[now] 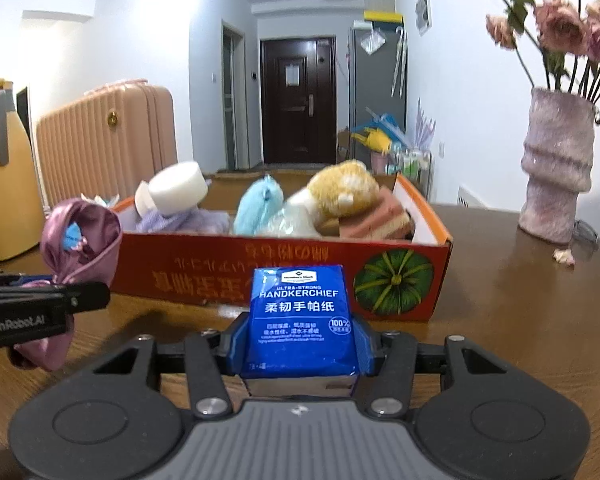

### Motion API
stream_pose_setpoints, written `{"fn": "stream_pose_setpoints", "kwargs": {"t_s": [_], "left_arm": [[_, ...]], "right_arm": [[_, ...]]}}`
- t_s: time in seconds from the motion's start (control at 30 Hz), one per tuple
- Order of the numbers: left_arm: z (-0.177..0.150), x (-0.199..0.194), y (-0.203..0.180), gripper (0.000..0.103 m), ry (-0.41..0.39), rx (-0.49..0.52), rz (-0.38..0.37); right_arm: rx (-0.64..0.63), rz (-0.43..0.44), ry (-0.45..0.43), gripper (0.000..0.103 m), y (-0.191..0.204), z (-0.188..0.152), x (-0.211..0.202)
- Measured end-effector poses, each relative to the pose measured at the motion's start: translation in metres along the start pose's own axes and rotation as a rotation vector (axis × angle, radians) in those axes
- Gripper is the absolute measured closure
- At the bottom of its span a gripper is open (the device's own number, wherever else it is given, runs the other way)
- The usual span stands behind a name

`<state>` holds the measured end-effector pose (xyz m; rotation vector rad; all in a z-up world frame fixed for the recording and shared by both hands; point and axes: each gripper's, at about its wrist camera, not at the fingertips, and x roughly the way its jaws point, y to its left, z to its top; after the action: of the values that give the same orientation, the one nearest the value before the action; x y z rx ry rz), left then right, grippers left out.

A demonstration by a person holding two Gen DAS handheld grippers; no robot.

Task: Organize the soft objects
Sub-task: 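Carry the pink bow and blue tissue pack together over the box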

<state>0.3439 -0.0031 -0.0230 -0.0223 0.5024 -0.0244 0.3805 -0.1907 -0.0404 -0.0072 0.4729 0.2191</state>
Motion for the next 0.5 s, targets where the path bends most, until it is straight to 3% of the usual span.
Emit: {"fn": "stream_pose_setpoints", "kwargs": {"t_s": [0.5], "left_arm": [[0.010,-0.011,0.001,0.065,-0.083,-0.018,0.007]], "right_arm": [[0.030,-0.049,-0.182,0.052,-0.004,0.008,-0.018]]}}
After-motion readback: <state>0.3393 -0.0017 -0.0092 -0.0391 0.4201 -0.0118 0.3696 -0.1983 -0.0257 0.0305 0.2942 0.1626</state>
